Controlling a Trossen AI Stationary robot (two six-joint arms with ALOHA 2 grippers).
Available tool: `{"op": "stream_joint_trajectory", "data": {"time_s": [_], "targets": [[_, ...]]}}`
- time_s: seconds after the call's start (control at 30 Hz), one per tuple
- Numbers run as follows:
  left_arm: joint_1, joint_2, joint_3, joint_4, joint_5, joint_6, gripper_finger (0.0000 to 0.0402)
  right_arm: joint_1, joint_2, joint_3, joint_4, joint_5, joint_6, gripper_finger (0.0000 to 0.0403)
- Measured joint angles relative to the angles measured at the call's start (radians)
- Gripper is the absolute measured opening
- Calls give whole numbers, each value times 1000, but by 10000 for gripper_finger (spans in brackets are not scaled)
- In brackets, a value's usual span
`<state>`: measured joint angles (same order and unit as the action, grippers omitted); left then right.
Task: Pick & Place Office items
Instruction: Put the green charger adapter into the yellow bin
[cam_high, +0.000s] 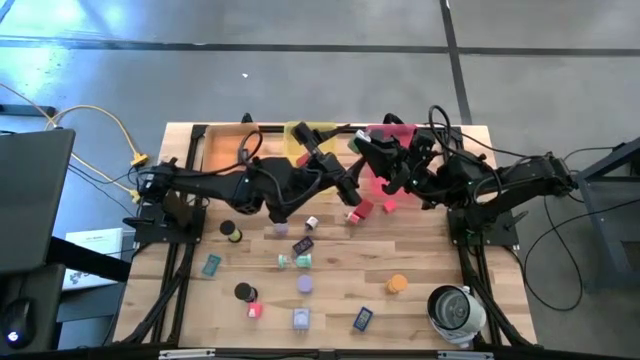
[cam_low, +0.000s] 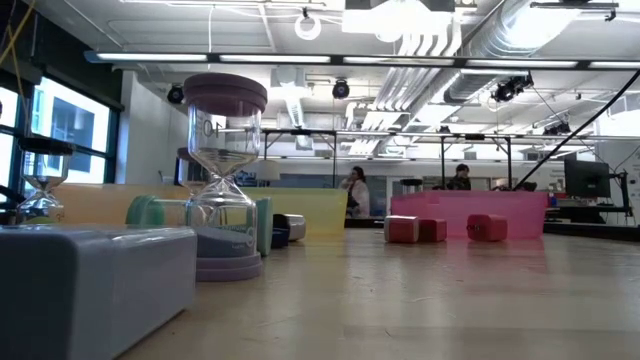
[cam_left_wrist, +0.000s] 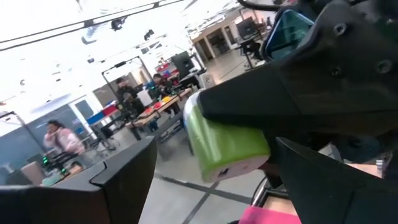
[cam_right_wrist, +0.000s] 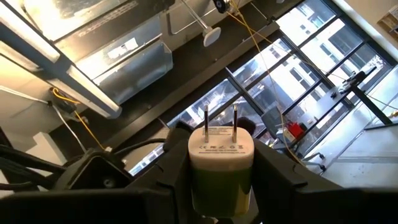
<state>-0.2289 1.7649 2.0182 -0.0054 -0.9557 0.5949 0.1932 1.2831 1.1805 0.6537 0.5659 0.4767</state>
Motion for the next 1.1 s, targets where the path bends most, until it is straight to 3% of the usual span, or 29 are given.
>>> {"op": "stream_joint_trajectory", "data": {"time_s": [0.27,0.67,0.83,0.9,1.1], "targets": [[4,0,0,4,26,11,302,0,0,0,-11,0,0,119],[3,0,0,3,6,-3,141,0,0,0,-12,-2,1,119],[-4,0,0,2,-4,4,127,0,0,0,-19,-14,0,119],[-10,0,0,1,-5,14,127,0,0,0,-28,2,-2,138],[-29,0,0,-1,-48,66,127,2,0,1,-69,48,-7,247]]}}
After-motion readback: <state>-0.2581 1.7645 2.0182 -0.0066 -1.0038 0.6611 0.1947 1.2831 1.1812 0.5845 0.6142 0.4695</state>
